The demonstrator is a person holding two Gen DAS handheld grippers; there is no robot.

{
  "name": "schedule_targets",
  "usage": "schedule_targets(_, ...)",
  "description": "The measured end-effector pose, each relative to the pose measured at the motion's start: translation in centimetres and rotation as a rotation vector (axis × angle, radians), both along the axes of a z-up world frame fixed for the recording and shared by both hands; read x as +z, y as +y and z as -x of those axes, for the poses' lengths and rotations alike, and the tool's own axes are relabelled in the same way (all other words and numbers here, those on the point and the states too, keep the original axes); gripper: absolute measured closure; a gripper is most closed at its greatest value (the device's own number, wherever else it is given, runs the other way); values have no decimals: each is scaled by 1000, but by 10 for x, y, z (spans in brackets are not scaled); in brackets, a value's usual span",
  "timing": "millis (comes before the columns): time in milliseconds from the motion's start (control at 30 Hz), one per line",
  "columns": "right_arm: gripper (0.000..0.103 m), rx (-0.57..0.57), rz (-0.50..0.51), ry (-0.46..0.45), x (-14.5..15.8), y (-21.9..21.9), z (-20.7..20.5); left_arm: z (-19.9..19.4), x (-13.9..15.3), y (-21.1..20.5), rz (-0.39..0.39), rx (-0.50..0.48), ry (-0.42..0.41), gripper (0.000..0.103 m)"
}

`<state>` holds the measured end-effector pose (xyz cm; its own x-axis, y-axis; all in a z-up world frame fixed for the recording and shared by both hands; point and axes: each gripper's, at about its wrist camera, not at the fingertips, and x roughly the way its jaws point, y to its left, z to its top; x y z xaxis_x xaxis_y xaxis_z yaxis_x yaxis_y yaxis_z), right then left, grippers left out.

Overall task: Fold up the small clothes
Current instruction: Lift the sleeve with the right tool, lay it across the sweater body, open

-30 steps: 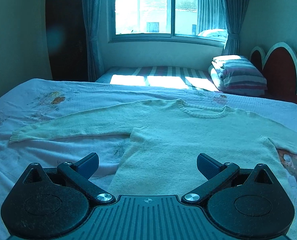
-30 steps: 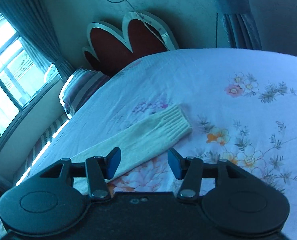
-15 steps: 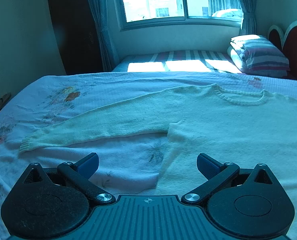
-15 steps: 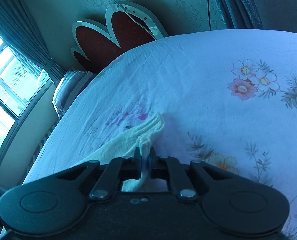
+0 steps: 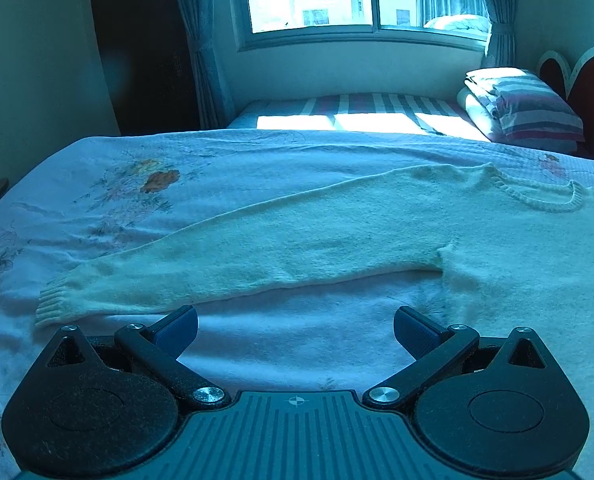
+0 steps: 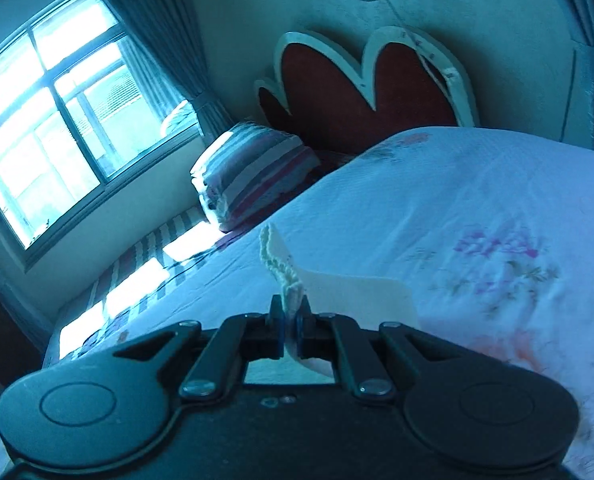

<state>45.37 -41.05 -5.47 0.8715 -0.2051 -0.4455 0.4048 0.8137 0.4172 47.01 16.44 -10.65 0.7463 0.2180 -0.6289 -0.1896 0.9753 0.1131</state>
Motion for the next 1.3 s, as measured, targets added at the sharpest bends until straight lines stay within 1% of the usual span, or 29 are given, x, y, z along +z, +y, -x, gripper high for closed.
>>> schedule_targets(67,96,75,16,-4,7,45,-22,9,0,22,-4,22,-6,0)
schedule_targets(133,96,173,29,-4,10,101,-47,18,-1,41,-4,37,-4,0)
schedule_targets(167,96,219,34,-1,10,127,-56,24,-2,53,-17,43,-2,0)
schedule_targets(267,96,348,42,26,3,199,-84,39,-5,74,-51,54,-2,0)
schedule_targets(367,96,479,45,82,-15,266,-106,51,-7,95,-37,79,-5,0)
schedule_targets(500,96,583,73,155,-40,332,-116,62,-8,117,-17,116,-5,0)
schedule_targets(600,96,603,95,181,-51,357,-113,66,-10,127,-4,130,-9,0)
schedule_targets(767,96,615,82,187,-54,372,-107,64,-10,128,2,129,-7,0)
schedule_targets(800,89,616,84,190,-57,375,-106,64,-10,126,5,127,-9,0)
schedule_targets(833,76,626,78,200,-60,376,-109,61,-9,124,12,121,-14,0)
schedule_targets(867,69,669,55,212,-64,379,-111,59,-6,119,25,109,-24,0)
schedule_targets(900,55,713,51,211,-67,382,-113,56,-3,115,42,97,-35,0)
schedule_targets(933,54,742,64,185,-63,384,-107,51,0,110,66,83,-49,0)
schedule_targets(1000,63,756,64,106,-50,375,-88,40,7,98,115,48,-79,0)
schedule_targets(1033,69,733,61,83,-43,366,-79,31,11,87,133,25,-95,0)
schedule_targets(1100,79,654,49,72,-34,334,-68,12,16,62,149,-17,-115,0)
schedule_targets(1133,80,611,45,67,-31,317,-63,3,16,52,159,-43,-117,0)
schedule_targets(1200,81,534,60,81,-27,282,-52,-19,16,23,206,-117,-118,0)
schedule_targets(1267,81,474,72,94,-24,250,-41,-40,15,-8,243,-194,-103,1)
schedule_targets(1300,81,446,76,98,-22,235,-34,-47,15,-21,252,-216,-102,5)
